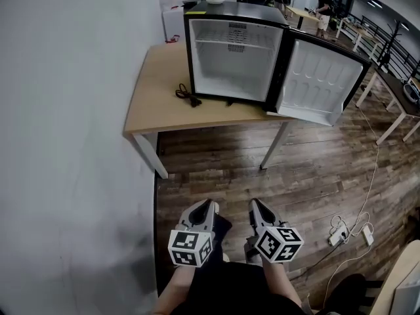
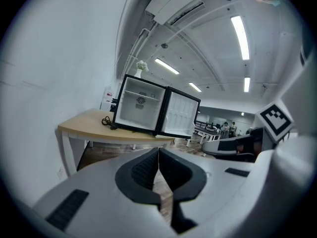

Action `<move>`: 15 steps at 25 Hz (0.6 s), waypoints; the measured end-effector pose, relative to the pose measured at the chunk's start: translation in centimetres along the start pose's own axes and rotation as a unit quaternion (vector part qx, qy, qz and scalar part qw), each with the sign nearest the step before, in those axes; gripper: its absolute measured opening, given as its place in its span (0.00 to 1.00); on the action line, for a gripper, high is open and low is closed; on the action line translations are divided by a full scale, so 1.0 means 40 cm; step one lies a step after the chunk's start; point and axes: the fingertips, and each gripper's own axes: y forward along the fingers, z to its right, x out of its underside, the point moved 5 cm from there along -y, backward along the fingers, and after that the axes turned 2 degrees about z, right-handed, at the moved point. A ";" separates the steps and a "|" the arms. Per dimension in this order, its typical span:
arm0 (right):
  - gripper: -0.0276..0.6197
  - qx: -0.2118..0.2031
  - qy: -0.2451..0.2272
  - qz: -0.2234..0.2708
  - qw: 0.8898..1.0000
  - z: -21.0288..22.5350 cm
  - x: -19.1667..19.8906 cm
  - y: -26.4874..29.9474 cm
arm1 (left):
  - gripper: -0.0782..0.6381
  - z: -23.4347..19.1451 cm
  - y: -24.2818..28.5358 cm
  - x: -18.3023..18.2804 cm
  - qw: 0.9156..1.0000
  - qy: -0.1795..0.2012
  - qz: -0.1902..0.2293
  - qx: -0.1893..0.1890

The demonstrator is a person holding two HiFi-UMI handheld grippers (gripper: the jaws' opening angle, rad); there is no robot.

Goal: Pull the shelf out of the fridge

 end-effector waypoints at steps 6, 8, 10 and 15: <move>0.03 0.004 0.000 0.007 1.000 0.015 -0.020 0.029 | 0.12 -0.009 0.036 -0.007 1.000 0.000 -0.002 0.005; 0.03 0.005 0.001 0.004 1.000 0.021 -0.022 0.046 | 0.12 -0.012 0.057 -0.010 1.000 -0.001 -0.004 0.009; 0.03 0.004 0.002 -0.002 1.000 0.029 -0.027 0.073 | 0.12 -0.023 0.086 -0.018 1.000 -0.002 -0.006 0.010; 0.03 0.002 0.002 -0.007 1.000 0.047 -0.062 0.148 | 0.12 -0.049 0.155 -0.056 1.000 0.001 -0.004 0.014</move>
